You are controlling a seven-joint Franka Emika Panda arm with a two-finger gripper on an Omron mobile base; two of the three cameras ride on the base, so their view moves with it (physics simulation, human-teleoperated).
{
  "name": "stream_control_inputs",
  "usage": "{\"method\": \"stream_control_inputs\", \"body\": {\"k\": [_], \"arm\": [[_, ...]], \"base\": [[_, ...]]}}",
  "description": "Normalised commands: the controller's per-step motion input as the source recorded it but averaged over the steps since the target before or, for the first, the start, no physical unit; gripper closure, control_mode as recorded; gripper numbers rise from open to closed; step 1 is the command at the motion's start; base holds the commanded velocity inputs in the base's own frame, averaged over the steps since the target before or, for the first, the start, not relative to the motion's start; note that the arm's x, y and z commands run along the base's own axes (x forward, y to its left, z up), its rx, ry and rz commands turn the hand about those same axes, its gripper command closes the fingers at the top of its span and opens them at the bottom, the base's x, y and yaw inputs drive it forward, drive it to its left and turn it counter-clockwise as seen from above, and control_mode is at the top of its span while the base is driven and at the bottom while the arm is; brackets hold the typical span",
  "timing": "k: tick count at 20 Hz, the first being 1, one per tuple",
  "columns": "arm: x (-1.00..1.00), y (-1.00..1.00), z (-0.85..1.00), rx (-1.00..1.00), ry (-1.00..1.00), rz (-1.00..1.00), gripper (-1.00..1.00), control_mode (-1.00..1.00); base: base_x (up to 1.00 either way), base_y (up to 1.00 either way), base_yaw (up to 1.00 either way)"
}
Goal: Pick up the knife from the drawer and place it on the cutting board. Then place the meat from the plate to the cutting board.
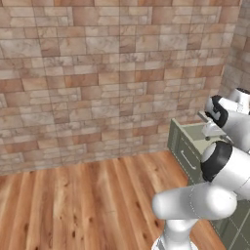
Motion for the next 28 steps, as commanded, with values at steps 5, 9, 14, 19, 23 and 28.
{"method": "stream_control_inputs", "body": {"k": [5, 9, 14, 19, 23, 28], "arm": [[0.0, -0.3, -0.53, -0.03, 0.0, -0.06, -1.0, -1.0], [0.0, -0.32, -0.53, -0.03, 0.0, -0.01, -1.0, -1.0], [0.0, -0.26, -0.43, -0.05, 0.0, 0.0, -1.0, -1.0], [0.03, -0.15, -0.29, -0.04, 0.0, 0.0, -1.0, -1.0], [0.03, -0.17, -0.2, -0.03, 0.0, 0.0, -1.0, -1.0], [0.14, -0.18, -0.07, -0.01, 0.01, 0.0, -1.0, -1.0]], "base": [[0.0, 0.0, 0.0], [0.0, 0.0, 0.0], [0.0, 0.0, 0.0], [0.0, 0.0, 0.0], [0.0, 0.0, 0.0], [0.0, 0.0, 0.0]]}}
